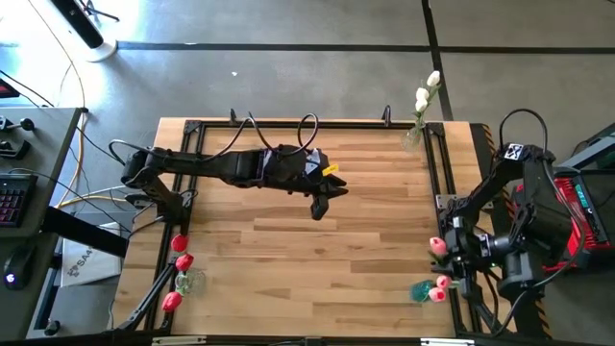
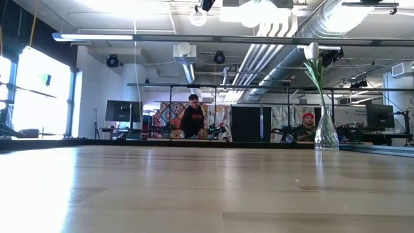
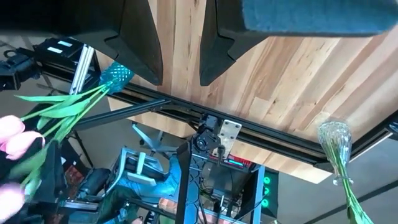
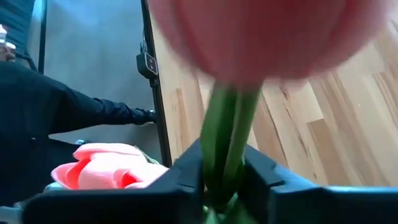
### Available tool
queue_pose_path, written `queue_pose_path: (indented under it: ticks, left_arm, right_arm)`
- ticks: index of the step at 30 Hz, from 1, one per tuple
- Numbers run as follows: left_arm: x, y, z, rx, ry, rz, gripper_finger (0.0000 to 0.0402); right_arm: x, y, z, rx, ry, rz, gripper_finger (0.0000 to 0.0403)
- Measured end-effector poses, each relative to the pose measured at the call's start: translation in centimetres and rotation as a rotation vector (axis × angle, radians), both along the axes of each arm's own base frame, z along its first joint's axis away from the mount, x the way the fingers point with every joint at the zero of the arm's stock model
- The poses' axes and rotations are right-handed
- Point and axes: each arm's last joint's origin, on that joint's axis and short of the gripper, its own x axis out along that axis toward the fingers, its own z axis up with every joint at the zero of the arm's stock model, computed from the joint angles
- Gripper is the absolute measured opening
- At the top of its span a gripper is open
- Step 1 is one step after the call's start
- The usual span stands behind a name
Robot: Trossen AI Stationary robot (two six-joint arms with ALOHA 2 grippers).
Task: Sort flowers into vase by color
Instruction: Put the pink tulip into the blue vase, then return to Home Position
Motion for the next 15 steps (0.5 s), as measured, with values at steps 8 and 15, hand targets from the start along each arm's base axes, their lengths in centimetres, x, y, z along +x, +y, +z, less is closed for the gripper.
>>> queue_pose_path:
  ticks: [8,15]
  left_arm:
    - [-0.1,-0.8,-0.1,-0.005,0.008,-0.016,0.0095]
    - [-0.1,-1.5,-0.1,-0.004,0.009,-0.033,0.0095]
  right_arm:
    - [-0.8,-1.0,0.5,0.1,0.037,-0.072,0.0192]
    - [-2.5,-2.6,2.2,0.211,-0.146,-0.129,0.023]
